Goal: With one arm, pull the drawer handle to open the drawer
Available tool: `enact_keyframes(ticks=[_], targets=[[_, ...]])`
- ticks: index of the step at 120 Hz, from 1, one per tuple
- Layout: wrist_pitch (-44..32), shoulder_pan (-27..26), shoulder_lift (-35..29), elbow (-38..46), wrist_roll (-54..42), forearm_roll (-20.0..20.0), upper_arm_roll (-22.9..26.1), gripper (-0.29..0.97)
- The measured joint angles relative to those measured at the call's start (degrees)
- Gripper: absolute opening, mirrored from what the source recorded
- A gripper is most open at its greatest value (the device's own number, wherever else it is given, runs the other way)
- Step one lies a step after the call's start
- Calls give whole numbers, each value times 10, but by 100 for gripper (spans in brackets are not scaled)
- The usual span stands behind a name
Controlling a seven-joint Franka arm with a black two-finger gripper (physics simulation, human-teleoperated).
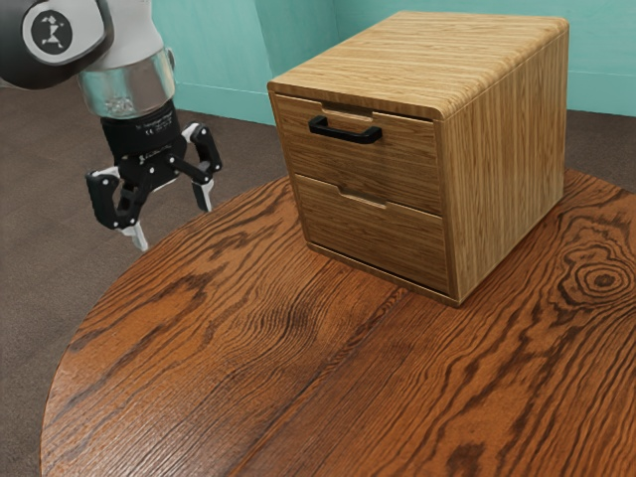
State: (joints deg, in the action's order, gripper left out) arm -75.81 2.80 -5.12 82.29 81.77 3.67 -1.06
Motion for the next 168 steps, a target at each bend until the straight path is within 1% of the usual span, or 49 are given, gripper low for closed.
enact_keyframes(ticks=[20, 30, 39, 46, 54, 67, 73, 79, 85, 93, 106, 118, 134, 155, 168], targets=[[-22, -6, -11, 15, 48, 9, -2, 68], [-42, 6, -17, 36, 68, 9, -3, 68], [-60, 10, -14, 37, 83, 11, 1, 68], [-71, 14, 15, 9, 94, 14, 12, 68], [-87, 6, 53, -26, 105, 16, 18, 68], [-136, -6, 95, -72, 115, 23, 20, 68], [-155, -3, 109, -102, 118, 25, 21, 68], [-170, 4, 137, -144, 121, 26, 22, 68], [-185, 7, 156, -165, 124, 26, 22, 68], [-207, 5, 175, -175, 128, 27, 25, 68], [-233, 2, 181, -177, 133, 30, 48, 68], [-247, 0, 189, -175, 136, 44, 69, 68], [-271, 14, 214, -179, 133, 52, 72, 68], [-305, 24, 269, -234, 123, 66, 83, 68], [-322, 24, 279, -241, 117, 73, 86, 68]])
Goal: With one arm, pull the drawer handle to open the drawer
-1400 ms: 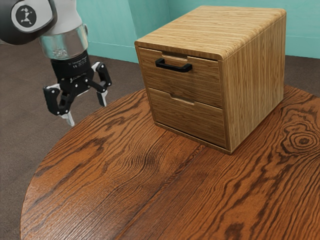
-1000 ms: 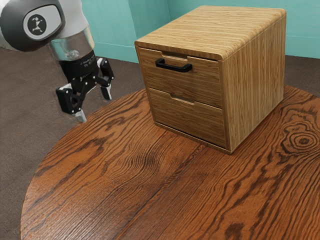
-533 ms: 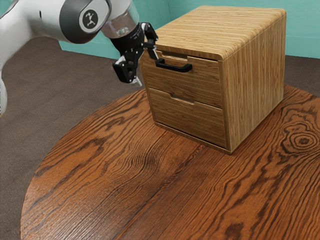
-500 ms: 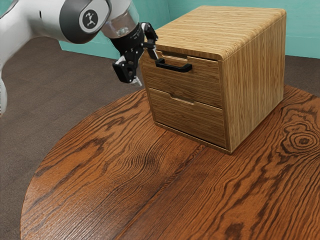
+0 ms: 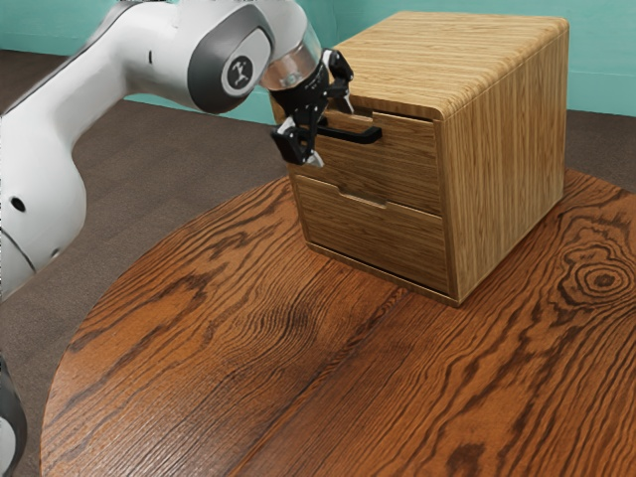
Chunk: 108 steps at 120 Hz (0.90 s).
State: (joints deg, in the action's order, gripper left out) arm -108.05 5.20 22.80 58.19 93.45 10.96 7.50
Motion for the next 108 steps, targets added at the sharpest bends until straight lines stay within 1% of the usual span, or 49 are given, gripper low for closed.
enact_keyframes(ticks=[27, 78, 82, 99, 108], targets=[[-26, 0, -13, 27, -12, 4, -5, 68], [-53, 14, -13, 38, -30, 4, -6, 68], [-54, 14, -13, 39, -30, 4, -6, 66], [-56, 15, -14, 45, -34, 3, -6, 50], [-57, 15, -12, 44, -35, 3, -6, 45]])
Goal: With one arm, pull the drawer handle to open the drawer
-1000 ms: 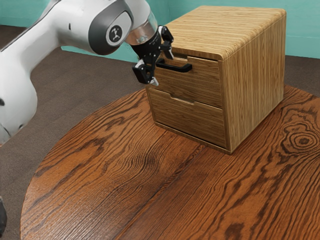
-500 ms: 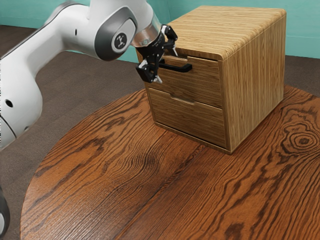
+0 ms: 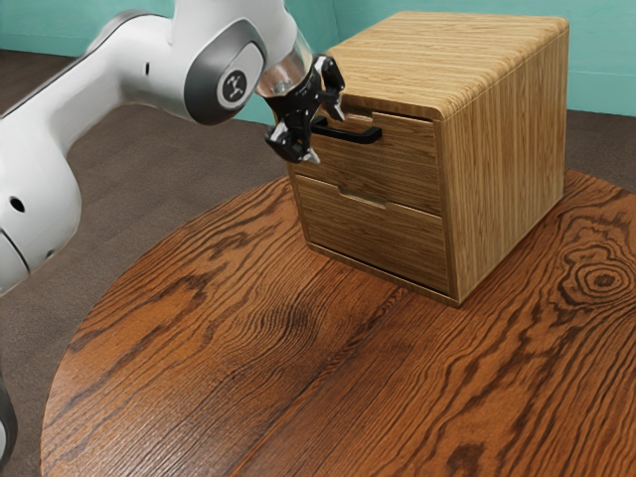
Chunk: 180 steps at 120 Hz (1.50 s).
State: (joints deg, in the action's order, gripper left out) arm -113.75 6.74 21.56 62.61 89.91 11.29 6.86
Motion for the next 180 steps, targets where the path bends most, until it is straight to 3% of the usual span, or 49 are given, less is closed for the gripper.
enact_keyframes(ticks=[70, 100, 128, 180], targets=[[-20, 11, 14, -4, -8, 0, 1, 30], [-26, 11, 13, -4, -8, 0, 1, 8], [-28, 11, 12, 0, -9, 0, 0, -4], [-37, 20, -96, 155, -9, -3, -8, -9]])
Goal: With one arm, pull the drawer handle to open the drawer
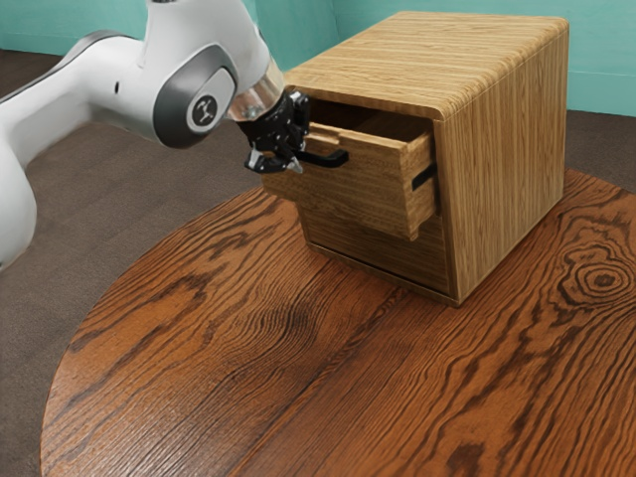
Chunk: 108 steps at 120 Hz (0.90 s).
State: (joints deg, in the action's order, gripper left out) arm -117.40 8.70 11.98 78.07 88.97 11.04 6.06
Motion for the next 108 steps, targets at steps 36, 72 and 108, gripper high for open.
enact_keyframes(ticks=[36, 72, 108], targets=[[-7, 2, -35, 39, 0, -1, -1, -9], [-14, 8, -79, 94, 0, -4, -1, -10], [-19, 16, -128, 148, 0, -9, 0, -9]])
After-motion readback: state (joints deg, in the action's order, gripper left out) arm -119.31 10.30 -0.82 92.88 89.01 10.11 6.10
